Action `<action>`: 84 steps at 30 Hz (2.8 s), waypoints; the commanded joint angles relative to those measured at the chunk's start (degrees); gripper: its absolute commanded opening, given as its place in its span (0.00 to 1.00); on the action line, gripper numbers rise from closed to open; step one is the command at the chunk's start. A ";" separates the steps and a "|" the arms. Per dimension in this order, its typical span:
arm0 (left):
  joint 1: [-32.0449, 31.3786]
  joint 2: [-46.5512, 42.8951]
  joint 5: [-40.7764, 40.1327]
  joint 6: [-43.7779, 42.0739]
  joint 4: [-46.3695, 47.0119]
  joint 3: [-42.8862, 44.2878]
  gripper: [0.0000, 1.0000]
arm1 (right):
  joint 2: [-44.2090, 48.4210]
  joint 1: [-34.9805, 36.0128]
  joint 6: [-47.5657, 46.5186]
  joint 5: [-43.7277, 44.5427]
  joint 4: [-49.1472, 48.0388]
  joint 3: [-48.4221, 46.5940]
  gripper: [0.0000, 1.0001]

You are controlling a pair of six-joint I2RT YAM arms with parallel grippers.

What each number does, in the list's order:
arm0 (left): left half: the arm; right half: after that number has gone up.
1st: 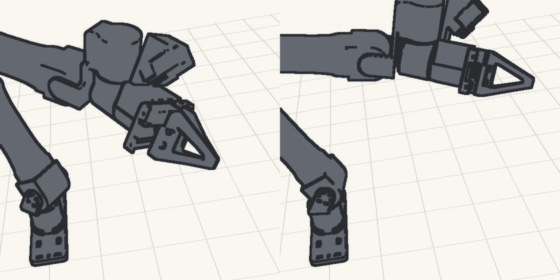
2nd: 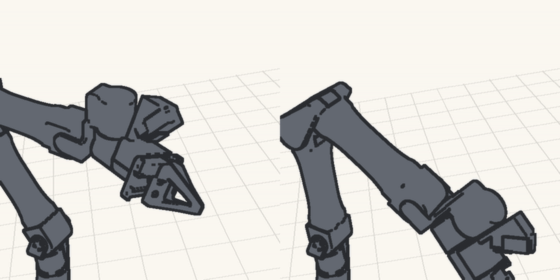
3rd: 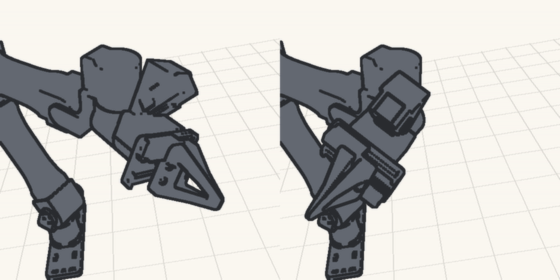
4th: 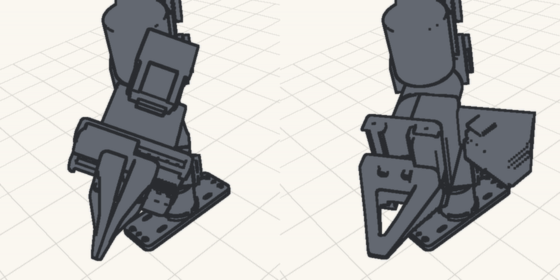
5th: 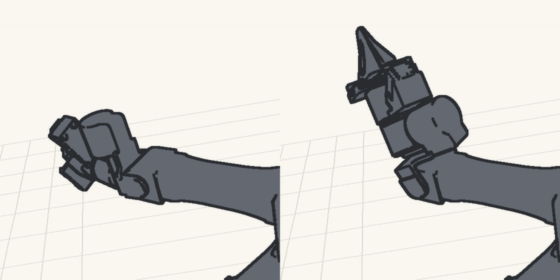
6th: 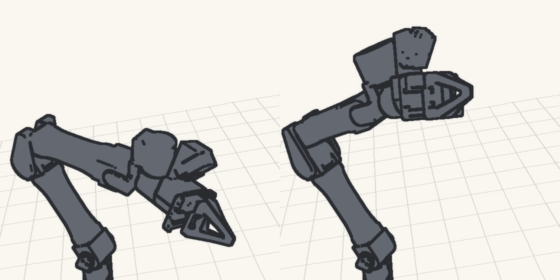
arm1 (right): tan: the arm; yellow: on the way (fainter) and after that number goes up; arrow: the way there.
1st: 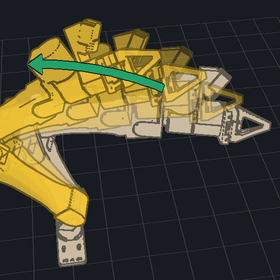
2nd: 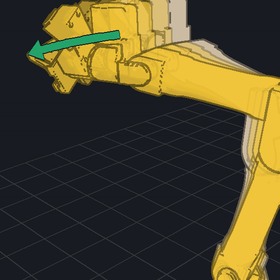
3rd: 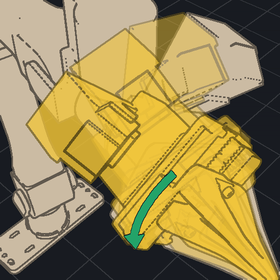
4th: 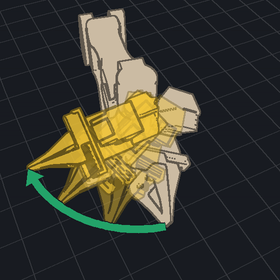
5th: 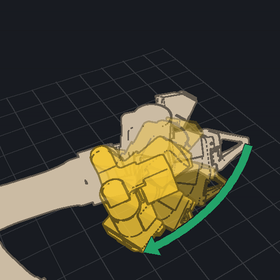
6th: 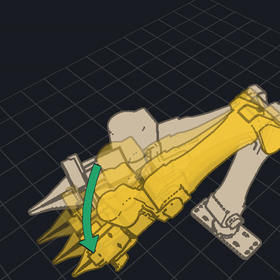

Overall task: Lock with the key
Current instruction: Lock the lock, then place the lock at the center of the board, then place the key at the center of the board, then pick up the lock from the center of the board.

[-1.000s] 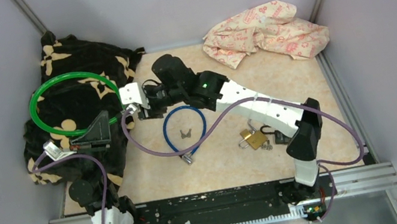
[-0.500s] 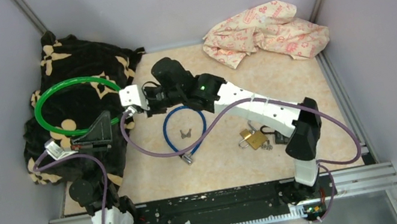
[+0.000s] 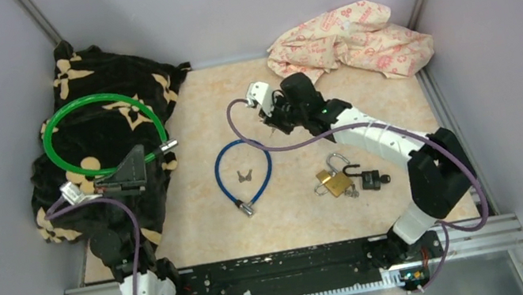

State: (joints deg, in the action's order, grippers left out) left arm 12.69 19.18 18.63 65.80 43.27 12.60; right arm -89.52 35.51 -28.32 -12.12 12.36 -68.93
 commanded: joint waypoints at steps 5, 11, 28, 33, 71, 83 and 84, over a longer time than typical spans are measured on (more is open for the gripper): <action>-4.21 19.84 12.96 -5.30 -35.31 0.08 0.00 | 4.44 5.49 18.08 -8.18 -14.94 0.08 0.00; -5.25 28.64 13.10 -8.70 -50.86 3.45 0.00 | -2.95 13.21 31.00 -15.57 -23.18 -1.38 0.00; -5.66 22.58 4.41 -2.39 -66.35 -0.89 0.67 | -36.16 20.04 40.72 -14.92 -13.49 -25.08 0.22; -5.59 18.78 -0.03 -3.20 -73.26 3.24 0.99 | -33.42 18.69 37.75 -11.72 -6.72 -27.41 0.79; -4.52 1.46 0.55 -37.09 -47.54 13.56 0.99 | 0.55 -13.22 45.92 15.70 21.53 11.29 0.41; -4.55 2.35 3.13 -36.57 -44.20 12.89 0.99 | -9.87 -13.35 48.12 14.54 18.56 10.14 0.32; -4.52 2.33 3.42 -36.68 -44.04 12.81 0.99 | -10.35 -13.31 48.22 13.16 18.81 10.25 0.28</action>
State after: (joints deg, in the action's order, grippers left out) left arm 7.92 21.39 19.81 28.95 -3.70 25.98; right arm -96.97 22.26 18.74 2.92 31.20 -58.08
